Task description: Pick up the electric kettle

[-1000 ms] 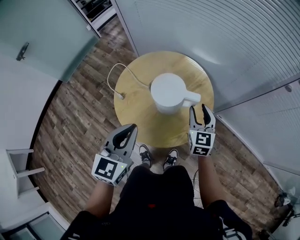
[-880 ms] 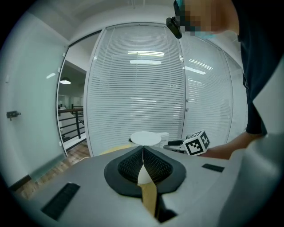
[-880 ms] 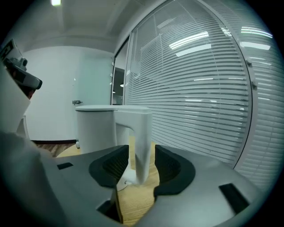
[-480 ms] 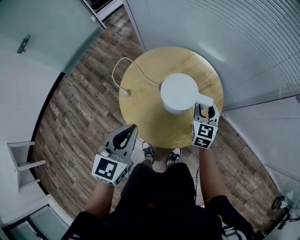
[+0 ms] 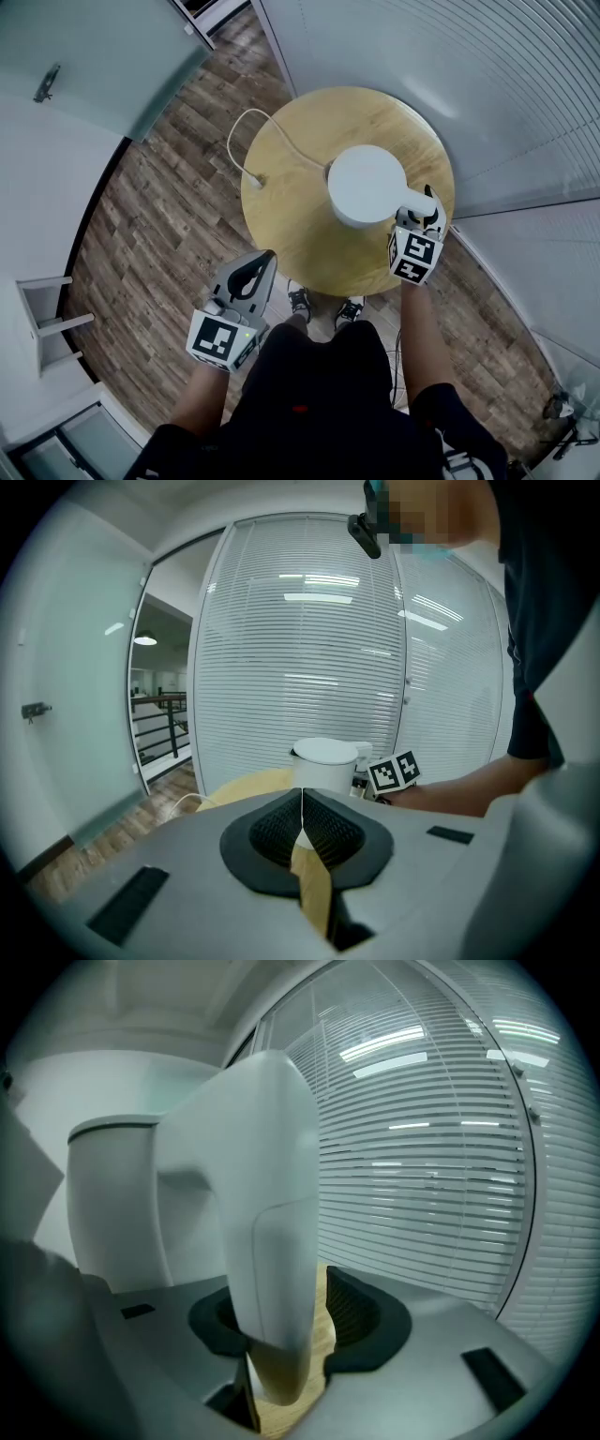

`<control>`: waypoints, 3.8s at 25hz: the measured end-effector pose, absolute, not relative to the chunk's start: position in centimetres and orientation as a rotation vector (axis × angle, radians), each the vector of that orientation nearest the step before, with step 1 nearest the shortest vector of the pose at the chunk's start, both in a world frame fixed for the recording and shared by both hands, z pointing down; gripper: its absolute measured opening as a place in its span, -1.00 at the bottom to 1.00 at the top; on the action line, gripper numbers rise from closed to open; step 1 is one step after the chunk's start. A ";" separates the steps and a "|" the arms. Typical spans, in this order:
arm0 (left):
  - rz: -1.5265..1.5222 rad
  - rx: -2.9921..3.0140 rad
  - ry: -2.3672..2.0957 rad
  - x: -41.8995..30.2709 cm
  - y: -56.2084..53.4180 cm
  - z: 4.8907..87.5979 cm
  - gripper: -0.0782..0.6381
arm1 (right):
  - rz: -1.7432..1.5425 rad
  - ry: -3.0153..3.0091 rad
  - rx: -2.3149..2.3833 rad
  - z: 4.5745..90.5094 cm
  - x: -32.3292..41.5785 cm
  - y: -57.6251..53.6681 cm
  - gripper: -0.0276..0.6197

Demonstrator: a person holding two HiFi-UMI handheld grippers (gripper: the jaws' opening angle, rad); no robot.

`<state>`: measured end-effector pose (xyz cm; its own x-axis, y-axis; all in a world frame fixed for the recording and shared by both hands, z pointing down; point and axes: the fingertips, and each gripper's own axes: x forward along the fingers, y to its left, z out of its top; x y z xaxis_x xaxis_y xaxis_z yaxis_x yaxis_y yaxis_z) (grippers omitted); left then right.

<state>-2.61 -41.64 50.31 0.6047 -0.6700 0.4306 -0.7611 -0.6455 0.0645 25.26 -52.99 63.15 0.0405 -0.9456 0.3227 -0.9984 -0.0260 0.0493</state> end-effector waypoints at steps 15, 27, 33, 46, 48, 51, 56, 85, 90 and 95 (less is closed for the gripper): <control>0.545 2.561 -1.199 -4.2 -41.8 51.0 -0.72 | 0.279 -1.995 2.137 62.5 25.1 -53.8 -0.75; 0.554 2.550 -1.210 -5.5 -42.6 51.1 -0.72 | 0.336 -1.919 2.192 61.3 25.2 -55.2 -0.76; 0.530 2.556 -1.202 -6.1 -43.3 50.8 -0.72 | 0.316 -1.903 2.206 59.1 25.3 -55.6 -0.75; 0.430 2.631 -1.151 -5.3 -43.6 48.3 -0.72 | 0.289 -1.905 2.128 54.4 24.5 -51.7 -0.74; 0.401 2.649 -1.146 -4.9 -43.6 47.5 -0.72 | 0.287 -1.907 2.116 53.6 24.4 -50.7 -0.74; 0.359 2.689 -1.146 -4.7 -43.6 45.9 -0.72 | 0.285 -1.926 2.092 52.3 23.8 -49.3 -0.74; 0.279 2.730 -1.176 -4.8 -43.1 42.4 -0.72 | 0.210 -1.978 2.024 48.6 22.2 -46.3 -0.74; 0.191 2.884 -1.174 -5.5 -38.7 34.6 -0.72 | 0.270 -2.180 2.007 36.2 19.2 -36.8 -0.75; 0.181 2.897 -1.155 -5.2 -38.2 34.2 -0.72 | 0.270 -2.191 2.012 35.7 18.8 -36.1 -0.75; 0.176 2.909 -1.134 -5.2 -38.4 34.1 -0.72 | 0.269 -2.191 2.014 35.3 18.4 -36.2 -0.75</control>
